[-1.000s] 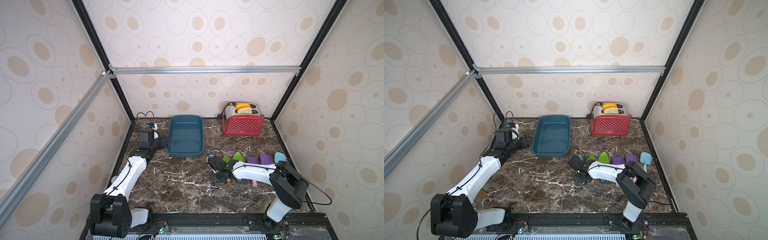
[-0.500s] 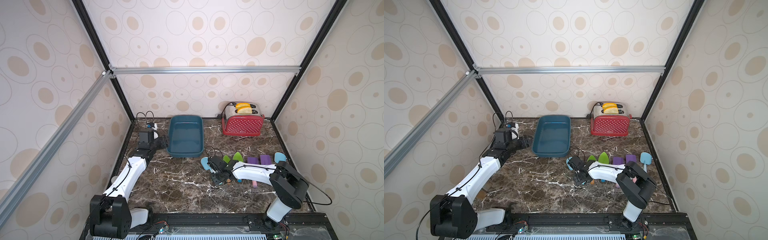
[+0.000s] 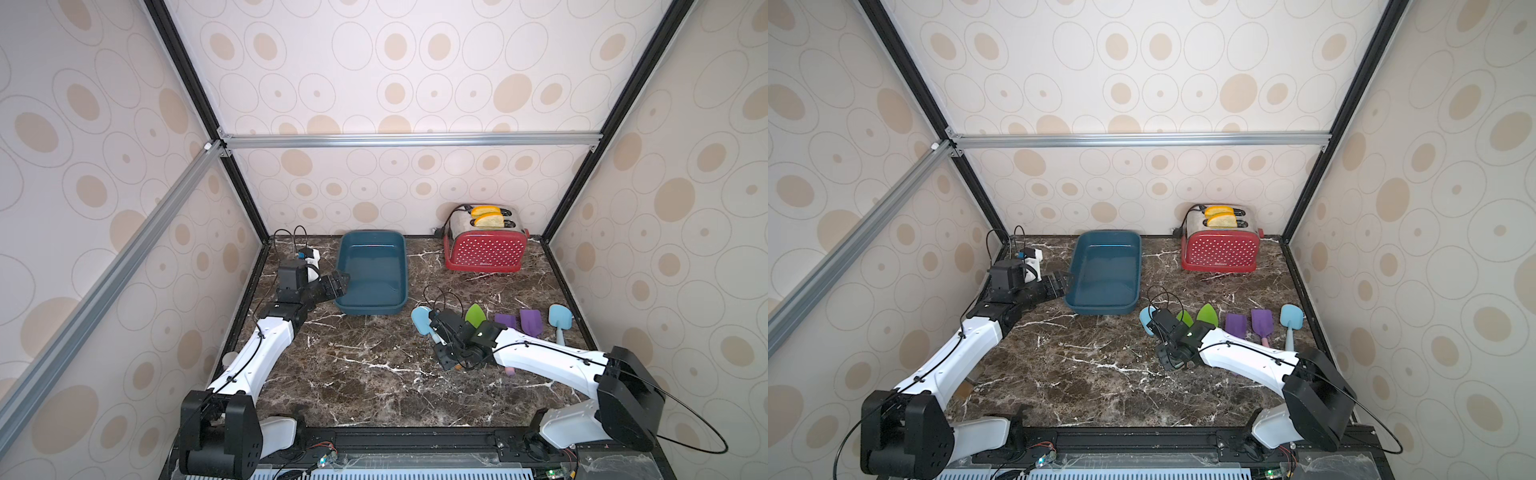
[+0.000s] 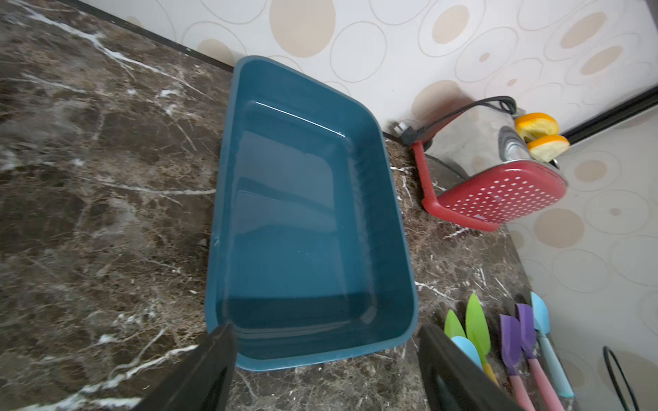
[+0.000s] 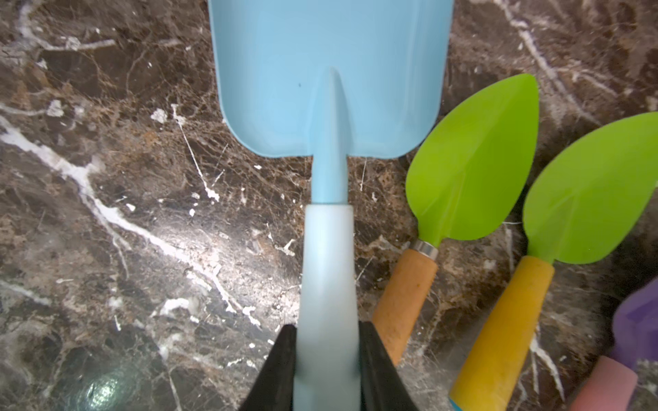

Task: Put the shovel into the storage box
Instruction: Pick up the shovel from the center of the board.

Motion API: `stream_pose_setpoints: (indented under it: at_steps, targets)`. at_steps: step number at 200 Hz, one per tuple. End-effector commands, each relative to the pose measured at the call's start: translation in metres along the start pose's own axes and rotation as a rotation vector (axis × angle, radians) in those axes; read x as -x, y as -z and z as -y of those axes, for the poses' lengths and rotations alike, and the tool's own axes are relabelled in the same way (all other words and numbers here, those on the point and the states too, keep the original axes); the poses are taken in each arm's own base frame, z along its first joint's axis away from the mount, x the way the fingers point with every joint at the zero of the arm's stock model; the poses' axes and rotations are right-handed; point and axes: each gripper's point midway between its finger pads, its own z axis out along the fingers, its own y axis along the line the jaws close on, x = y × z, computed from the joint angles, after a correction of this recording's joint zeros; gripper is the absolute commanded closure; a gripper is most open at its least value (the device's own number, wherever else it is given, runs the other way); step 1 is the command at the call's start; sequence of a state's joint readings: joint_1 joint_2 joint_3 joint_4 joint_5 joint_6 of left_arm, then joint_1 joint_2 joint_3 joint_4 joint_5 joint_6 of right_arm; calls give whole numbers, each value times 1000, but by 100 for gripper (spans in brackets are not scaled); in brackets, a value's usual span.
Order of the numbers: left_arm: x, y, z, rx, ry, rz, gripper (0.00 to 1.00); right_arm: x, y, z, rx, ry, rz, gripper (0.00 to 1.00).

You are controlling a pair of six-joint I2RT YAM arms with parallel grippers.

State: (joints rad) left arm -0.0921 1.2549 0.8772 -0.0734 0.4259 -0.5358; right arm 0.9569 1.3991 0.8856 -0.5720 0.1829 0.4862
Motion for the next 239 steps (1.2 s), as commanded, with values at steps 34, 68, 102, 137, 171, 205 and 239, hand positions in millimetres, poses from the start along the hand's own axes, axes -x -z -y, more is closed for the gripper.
stream_pose_setpoints:
  at_steps: [34, 68, 102, 137, 171, 205, 239]
  targets:
    - [-3, 5, 42, -223, 61, -8, 11, 26, 28, 3, -34, 71, 66, 100]
    - [-23, -3, 58, -269, 62, -75, 14, 48, 34, -3, -28, 105, 94, 100]
    - [-41, -9, 73, -302, 59, -120, 14, 73, 45, -9, -19, 128, 145, 100]
    - [-55, -18, 88, -324, 44, -153, 15, 95, 52, -18, -3, 159, 177, 100]
    - [-59, -28, 94, -337, 52, -168, 17, 105, 58, -28, 8, 184, 200, 100]
    - [-60, -30, 103, -358, 47, -173, 19, 105, 56, -32, 11, 195, 196, 100]
    - [-65, -34, 111, -374, 45, -184, 23, 106, 54, -35, 17, 202, 193, 100]
